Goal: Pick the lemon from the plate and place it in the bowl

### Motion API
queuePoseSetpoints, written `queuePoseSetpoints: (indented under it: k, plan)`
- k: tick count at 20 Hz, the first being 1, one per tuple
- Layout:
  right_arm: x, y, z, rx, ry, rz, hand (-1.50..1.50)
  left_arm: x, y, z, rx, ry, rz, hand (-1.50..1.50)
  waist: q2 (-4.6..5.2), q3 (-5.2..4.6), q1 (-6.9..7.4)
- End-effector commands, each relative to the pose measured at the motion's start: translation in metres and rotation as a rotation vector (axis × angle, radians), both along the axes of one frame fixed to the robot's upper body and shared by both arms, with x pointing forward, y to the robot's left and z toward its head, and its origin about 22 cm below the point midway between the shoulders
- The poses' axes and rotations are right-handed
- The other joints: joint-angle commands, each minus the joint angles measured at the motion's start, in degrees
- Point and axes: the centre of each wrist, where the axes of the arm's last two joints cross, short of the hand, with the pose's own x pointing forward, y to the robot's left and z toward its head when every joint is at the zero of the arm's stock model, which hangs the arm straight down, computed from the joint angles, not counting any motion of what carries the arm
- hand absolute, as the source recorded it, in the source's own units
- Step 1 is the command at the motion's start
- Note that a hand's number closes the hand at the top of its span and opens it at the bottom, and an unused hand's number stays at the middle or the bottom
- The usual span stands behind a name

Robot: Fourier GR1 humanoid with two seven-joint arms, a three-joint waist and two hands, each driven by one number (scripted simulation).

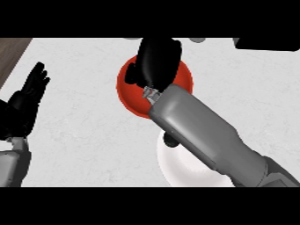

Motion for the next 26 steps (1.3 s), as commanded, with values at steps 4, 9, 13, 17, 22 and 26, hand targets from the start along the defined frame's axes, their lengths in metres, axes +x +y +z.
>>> queuePoseSetpoints:
  k: [4, 9, 13, 17, 22, 26]
  plan:
    - [0.034, -0.027, -0.035, 0.159, -0.021, -0.143, 1.50, -0.010, 0.003, 0.000, 0.006, 0.002, 0.010, 0.00, 0.11, 0.06, -0.86]
    - [0.046, -0.047, -0.074, 0.172, -0.025, -0.153, 1.50, -0.011, -0.010, 0.001, -0.012, -0.010, 0.022, 0.00, 0.17, 0.06, -0.71]
    - [0.053, -0.072, -0.102, 0.146, 0.326, -0.282, 1.50, -0.002, 0.000, 0.007, 0.011, -0.010, 0.029, 0.00, 0.10, 0.07, -1.95]
    - [0.060, -0.084, -0.109, 0.270, 0.343, -0.237, -1.50, -0.007, 0.003, -0.007, -0.005, 0.000, 0.026, 0.00, 0.16, 0.06, -1.44]
    - [0.056, -0.096, -0.114, 0.398, 0.240, -0.092, -1.50, -0.018, 0.008, -0.016, 0.016, 0.000, 0.044, 0.00, -0.15, 0.08, -2.09]
    - [0.054, -0.110, -0.098, 0.660, -0.038, -0.120, -1.50, -0.015, 0.010, -0.006, -0.002, 0.003, 0.045, 0.00, -0.14, 0.22, -2.23]
